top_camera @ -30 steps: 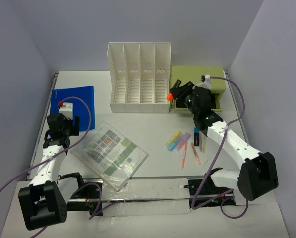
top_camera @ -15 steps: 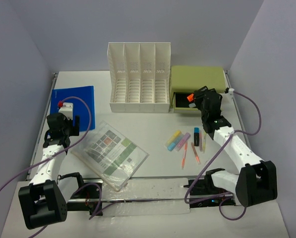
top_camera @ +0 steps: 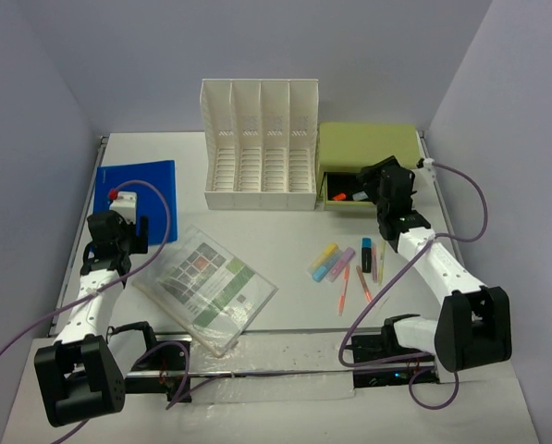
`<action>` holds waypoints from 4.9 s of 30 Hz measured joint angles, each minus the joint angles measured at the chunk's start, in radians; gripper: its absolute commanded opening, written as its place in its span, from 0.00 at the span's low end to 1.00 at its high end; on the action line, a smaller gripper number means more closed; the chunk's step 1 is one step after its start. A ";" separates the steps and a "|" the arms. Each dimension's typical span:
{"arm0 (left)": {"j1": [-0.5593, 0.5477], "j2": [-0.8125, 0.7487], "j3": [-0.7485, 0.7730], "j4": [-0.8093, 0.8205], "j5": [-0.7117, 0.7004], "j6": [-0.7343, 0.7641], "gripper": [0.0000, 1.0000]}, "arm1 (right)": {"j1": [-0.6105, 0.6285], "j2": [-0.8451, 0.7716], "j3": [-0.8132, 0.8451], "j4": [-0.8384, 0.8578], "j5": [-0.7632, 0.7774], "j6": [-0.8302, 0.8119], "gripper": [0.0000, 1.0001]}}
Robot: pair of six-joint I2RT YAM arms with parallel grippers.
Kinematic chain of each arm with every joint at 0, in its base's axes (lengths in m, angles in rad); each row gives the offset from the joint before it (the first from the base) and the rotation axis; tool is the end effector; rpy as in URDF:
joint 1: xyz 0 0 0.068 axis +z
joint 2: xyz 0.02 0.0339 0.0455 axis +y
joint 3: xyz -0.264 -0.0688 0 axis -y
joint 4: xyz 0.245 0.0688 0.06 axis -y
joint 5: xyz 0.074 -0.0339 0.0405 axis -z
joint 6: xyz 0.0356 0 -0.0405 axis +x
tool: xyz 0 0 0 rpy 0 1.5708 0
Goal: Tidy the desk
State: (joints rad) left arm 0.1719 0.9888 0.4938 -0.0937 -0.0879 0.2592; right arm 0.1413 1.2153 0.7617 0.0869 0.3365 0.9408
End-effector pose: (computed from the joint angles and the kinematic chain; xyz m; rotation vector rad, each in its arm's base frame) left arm 0.2064 0.0390 0.2097 0.0438 2.1766 0.3424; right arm 0.2740 0.0271 0.2690 0.9554 1.6845 0.4007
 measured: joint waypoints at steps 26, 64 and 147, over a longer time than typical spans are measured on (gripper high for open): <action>0.000 -0.002 0.000 0.000 0.022 0.000 0.86 | 0.340 0.021 -0.038 -0.531 -0.065 -0.281 0.65; 0.000 -0.011 -0.004 0.000 0.046 0.000 0.86 | 0.555 0.406 0.109 -0.535 0.057 -0.233 0.50; -0.356 -0.052 0.324 -0.510 0.476 0.131 0.99 | 0.343 0.015 0.003 -0.597 -0.089 -0.325 0.49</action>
State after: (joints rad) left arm -0.1843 0.9370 0.8178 -0.6032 0.3880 0.3898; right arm 0.4847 1.2304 0.7650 -0.5105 0.2475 0.6160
